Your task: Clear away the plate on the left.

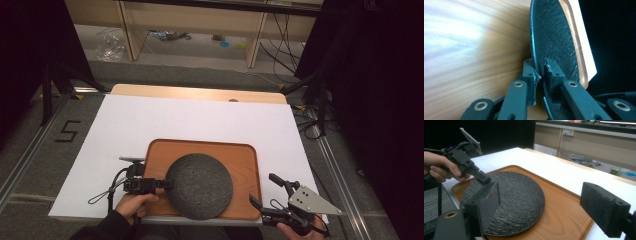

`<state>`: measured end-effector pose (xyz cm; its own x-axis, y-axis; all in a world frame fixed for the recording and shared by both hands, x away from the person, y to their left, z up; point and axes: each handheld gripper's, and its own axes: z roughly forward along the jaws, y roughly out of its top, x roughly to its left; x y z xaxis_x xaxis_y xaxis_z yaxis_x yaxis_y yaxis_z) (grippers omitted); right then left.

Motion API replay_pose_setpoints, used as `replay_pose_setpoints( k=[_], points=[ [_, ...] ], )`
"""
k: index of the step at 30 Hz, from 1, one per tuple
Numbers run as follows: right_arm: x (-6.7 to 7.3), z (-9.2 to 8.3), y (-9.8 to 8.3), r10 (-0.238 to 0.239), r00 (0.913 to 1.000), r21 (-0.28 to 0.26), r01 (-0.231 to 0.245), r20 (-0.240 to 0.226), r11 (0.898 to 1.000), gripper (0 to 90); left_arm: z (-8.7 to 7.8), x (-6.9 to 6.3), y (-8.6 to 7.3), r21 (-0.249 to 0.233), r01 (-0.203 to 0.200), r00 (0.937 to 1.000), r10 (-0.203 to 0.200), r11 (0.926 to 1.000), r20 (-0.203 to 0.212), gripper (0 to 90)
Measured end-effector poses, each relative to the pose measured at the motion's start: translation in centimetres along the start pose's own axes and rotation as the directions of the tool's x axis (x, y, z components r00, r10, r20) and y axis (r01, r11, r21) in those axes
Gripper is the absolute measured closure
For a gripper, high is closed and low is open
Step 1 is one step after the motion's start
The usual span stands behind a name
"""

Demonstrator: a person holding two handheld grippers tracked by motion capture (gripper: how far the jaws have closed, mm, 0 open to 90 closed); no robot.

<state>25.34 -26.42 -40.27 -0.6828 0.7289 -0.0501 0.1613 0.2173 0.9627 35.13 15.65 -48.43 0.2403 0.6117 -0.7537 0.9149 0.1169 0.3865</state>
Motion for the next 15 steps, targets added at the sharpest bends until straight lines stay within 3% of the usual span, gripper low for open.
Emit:
replay_pose_setpoints(
  k=[4,8,14,15],
  points=[
    [0.0,0.0,0.0,0.000,1.0000,-0.001,0.000,-0.001,1.000,17.3,-0.1,-0.2,-0.5,-0.012,0.002,0.9999,-0.002,0.9999,0.010,79.4],
    [0.1,0.0,0.0,0.018,0.9998,0.003,-0.018,0.000,1.000,17.4,-0.2,-0.3,-1.3,-0.003,0.000,0.9999,0.000,1.0000,-0.015,77.5],
    [0.0,0.0,0.0,0.001,1.0000,0.001,-0.001,0.002,1.000,17.3,-0.1,-0.3,-1.5,0.004,0.004,0.9998,-0.004,1.0000,-0.022,75.9],
    [0.0,0.0,0.0,0.000,1.0000,0.003,0.000,0.003,1.000,17.4,0.0,-0.3,-1.6,0.015,-0.011,0.9989,0.012,0.9998,-0.046,75.0]
  ],
)
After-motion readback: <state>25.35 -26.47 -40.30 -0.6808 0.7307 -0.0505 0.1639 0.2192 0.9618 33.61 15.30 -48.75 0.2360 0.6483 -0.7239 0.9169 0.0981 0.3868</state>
